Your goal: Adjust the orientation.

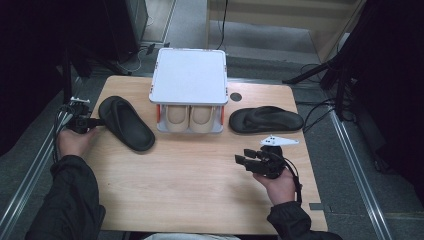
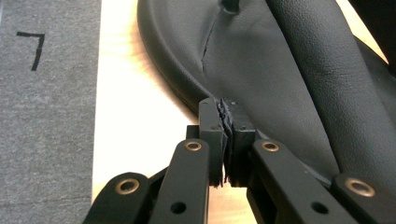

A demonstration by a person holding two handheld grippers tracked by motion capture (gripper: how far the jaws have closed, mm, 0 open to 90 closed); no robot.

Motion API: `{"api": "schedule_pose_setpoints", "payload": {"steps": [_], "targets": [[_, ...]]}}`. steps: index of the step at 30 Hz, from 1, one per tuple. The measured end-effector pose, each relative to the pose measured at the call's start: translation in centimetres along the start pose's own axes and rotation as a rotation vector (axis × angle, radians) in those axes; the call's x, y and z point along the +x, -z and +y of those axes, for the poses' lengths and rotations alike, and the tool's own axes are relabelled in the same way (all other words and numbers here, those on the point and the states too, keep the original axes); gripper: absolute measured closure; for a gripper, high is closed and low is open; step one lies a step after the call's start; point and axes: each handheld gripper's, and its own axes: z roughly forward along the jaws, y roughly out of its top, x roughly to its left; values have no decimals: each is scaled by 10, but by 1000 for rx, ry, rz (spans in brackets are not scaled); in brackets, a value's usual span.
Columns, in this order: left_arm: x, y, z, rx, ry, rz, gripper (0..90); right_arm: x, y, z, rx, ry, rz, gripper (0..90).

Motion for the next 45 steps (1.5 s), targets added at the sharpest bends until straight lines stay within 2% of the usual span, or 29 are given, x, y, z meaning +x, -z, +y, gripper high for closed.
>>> {"api": "schedule_pose_setpoints", "payload": {"steps": [3, 6, 11, 20, 29, 33, 37, 41, 45], "targets": [[1, -3, 2, -7, 8, -13, 881, 0, 2, -3, -3, -6, -7, 514], [3, -7, 5, 10, 19, -25, 879, 0, 4, -5, -1, -15, -14, 514], [0, -2, 8, 3, 20, -36, 856, -1, 5, -5, -7, -16, -18, 514], [-16, 15, 14, -38, -1, -67, 596, -1, 4, -4, -3, -10, -16, 514], [-31, 21, 18, -61, -1, -93, 489, -2, 5, -3, -5, -6, -15, 513], [-40, 19, 20, -68, -1, -103, 457, -2, 5, -3, -6, -7, -15, 512], [-48, 11, 20, -31, -7, -86, 451, -1, 4, -3, -2, -5, -16, 512], [-52, 5, 20, -12, -17, -80, 447, -1, 4, -3, -2, -6, -16, 512], [-52, 0, 20, -14, 3, -84, 448, -1, 3, -4, 0, -7, -16, 512]]}}
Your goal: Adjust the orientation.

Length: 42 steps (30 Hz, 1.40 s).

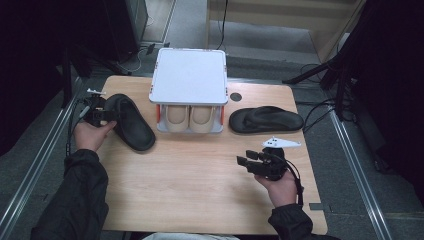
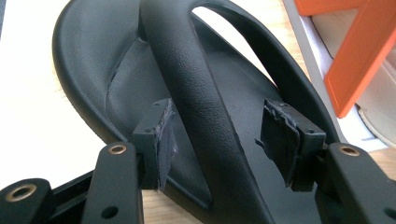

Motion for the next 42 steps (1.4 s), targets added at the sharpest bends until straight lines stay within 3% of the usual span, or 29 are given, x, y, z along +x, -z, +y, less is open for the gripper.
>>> {"api": "schedule_pose_setpoints", "payload": {"steps": [9, 15, 29, 42], "targets": [[1, -15, -1, 14, 9, 30, 465, 1, -2, 0, 6, 3, 0, 511], [0, -21, -1, 13, -1, 53, 529, 1, -3, 0, 8, 5, 0, 509], [4, -18, 2, 18, 60, 28, 691, 1, -3, 0, 11, 9, -3, 508], [0, -5, 5, 12, 52, -10, 699, -1, -2, 1, 5, 11, -9, 505]]}}
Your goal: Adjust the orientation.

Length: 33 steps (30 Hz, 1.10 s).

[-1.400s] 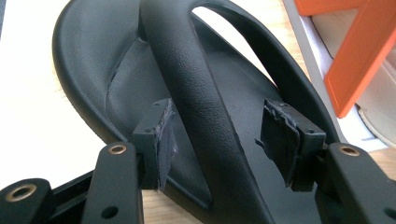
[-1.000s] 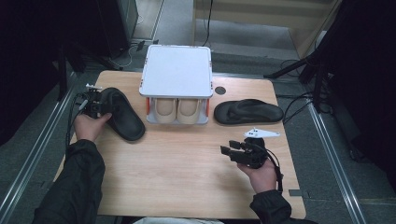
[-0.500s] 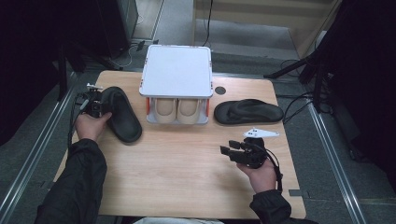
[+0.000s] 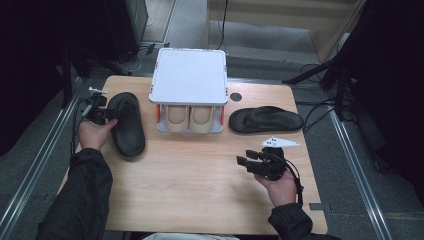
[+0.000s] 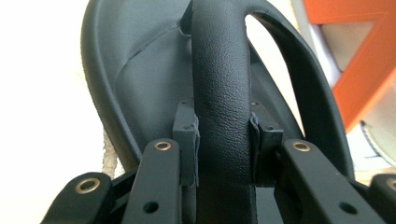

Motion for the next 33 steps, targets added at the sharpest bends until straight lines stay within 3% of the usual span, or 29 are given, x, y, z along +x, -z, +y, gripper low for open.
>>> {"api": "schedule_pose_setpoints", "payload": {"steps": [6, 12, 16, 19, 28, 29, 33], "targets": [[-7, 13, -4, -19, -17, -9, 698, 0, -1, 2, -3, 6, 9, 503], [-13, 35, -20, -22, -15, -70, 697, -3, -1, 7, -13, 7, 13, 501], [-19, 46, -29, -23, -28, -76, 697, -5, -2, 10, -17, 8, 17, 500], [-29, 59, -43, -33, -49, -85, 696, -7, -5, 15, -18, 16, 25, 499], [-56, 77, -73, -25, -105, -129, 695, -10, -13, 27, -19, 32, 35, 496], [-66, 82, -80, -27, -126, -144, 694, -11, -14, 28, -18, 32, 35, 496], [-82, 89, -91, -29, -153, -174, 695, -12, -16, 32, -20, 37, 36, 496]]}}
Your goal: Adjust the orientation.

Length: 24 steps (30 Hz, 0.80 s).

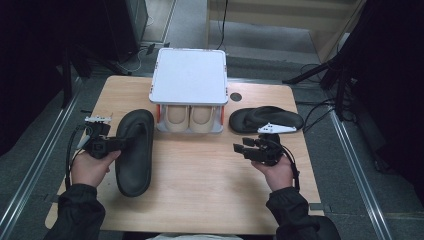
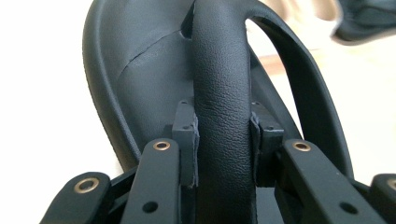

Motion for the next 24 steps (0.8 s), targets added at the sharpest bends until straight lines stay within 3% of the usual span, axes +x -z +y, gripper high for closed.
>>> {"api": "schedule_pose_setpoints", "payload": {"steps": [15, 24], "targets": [[-41, -5, -27, 18, -33, -51, 694, -3, -8, 8, -3, -1, 16, 496], [-66, -29, -40, 48, -67, -101, 693, -3, -8, 9, -3, 0, 15, 496]]}}
